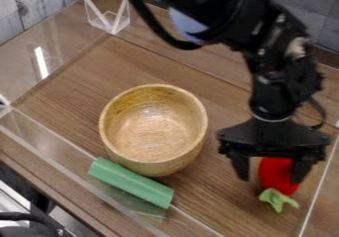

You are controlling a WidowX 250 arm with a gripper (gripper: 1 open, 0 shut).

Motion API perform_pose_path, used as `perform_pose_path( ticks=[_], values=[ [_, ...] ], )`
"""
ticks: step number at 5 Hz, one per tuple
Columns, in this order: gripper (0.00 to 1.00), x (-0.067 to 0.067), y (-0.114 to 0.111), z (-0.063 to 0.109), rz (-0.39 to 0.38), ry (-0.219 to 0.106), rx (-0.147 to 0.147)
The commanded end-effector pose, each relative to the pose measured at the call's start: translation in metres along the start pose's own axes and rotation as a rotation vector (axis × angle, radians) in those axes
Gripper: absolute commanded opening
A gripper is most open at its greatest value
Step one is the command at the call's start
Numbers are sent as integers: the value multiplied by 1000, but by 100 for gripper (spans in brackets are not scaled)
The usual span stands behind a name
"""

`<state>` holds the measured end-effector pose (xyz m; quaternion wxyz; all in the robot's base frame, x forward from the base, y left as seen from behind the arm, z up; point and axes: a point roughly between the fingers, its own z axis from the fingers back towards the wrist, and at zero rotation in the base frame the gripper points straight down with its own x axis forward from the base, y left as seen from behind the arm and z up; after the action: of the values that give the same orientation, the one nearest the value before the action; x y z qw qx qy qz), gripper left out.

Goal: Move the red fruit to the left

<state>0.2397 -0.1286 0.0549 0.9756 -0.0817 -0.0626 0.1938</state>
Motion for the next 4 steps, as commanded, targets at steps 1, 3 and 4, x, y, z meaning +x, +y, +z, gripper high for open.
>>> perform_pose_path(
  ticks=[1, 3, 4],
  values=[
    [100, 9, -26, 17, 43, -55, -32],
    [100, 16, -21, 16, -25, -38, -18],
    [100, 22, -24, 17, -31, -32, -16]
  ],
)
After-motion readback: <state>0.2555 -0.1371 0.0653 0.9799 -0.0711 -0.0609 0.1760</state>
